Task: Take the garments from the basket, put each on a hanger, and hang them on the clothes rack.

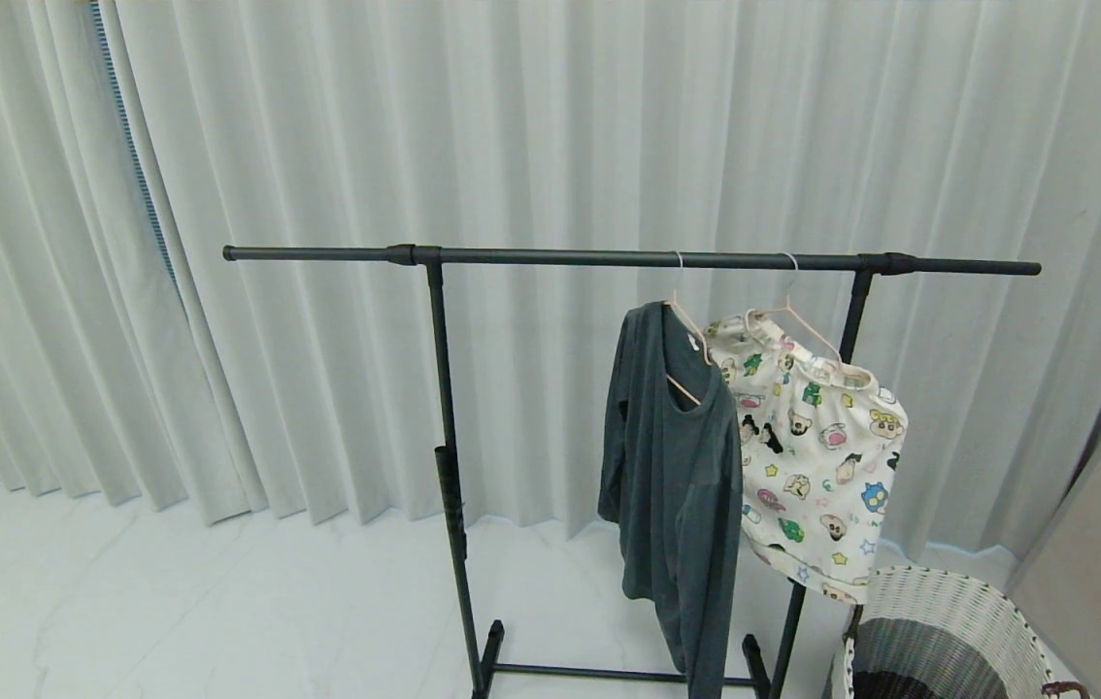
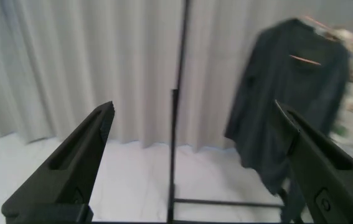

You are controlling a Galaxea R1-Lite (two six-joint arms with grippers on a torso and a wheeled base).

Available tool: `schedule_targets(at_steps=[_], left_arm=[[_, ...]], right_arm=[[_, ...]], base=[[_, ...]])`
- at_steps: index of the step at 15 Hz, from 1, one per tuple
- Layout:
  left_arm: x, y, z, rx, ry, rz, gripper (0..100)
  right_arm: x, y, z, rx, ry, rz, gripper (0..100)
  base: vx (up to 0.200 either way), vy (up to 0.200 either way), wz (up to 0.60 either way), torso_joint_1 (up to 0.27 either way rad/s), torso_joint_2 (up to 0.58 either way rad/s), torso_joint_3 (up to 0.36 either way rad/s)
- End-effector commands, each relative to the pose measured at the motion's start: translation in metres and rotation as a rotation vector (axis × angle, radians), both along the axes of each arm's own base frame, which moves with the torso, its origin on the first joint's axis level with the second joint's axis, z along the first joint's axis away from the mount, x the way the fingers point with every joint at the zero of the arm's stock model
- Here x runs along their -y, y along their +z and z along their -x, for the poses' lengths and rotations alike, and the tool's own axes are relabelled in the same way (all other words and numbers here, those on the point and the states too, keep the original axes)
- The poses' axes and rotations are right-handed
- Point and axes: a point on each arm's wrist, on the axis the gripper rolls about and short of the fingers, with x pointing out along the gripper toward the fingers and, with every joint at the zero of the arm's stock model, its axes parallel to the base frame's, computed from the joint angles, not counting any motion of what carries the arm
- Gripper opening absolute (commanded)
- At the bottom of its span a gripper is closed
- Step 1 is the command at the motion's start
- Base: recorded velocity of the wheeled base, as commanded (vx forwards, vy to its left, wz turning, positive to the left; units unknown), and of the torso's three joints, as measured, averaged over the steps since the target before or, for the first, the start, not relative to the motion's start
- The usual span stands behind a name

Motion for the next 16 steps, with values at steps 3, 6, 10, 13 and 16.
schedule_targets(at_steps=[3, 6, 10, 13, 16], left_arm=[[-0.0004, -0.001, 0.0001, 0.004, 0.018, -0.113, 100], [-0.001, -0.0041, -0.0001, -0.032, 0.044, -0.083, 100], [-0.0013, -0.0046, 0.0, -0.039, 0.053, -0.041, 100], [-0.0013, -0.0048, 0.0, -0.041, 0.053, -0.034, 100], [-0.0013, -0.0048, 0.0, -0.041, 0.053, -0.034, 100]], right_arm=[[-0.0001, -0.0001, 0.0001, 0.001, 0.004, 0.038, 100], [-0.0001, -0.0003, 0.0001, 0.0, 0.004, 0.038, 100], [-0.0001, -0.0001, 0.0001, 0.001, 0.004, 0.029, 100], [-0.0001, -0.0001, 0.0001, 0.001, 0.004, 0.029, 100], [-0.0001, -0.0001, 0.0001, 0.001, 0.004, 0.001, 100]], base=[[0.0, 0.0, 0.0, 0.0, 0.0, 0.0], [0.0, 0.0, 0.0, 0.0, 0.0, 0.0], [0.0, 0.0, 0.0, 0.0, 0.0, 0.0], [0.0, 0.0, 0.0, 0.0, 0.0, 0.0], [0.0, 0.0, 0.0, 0.0, 0.0, 0.0]])
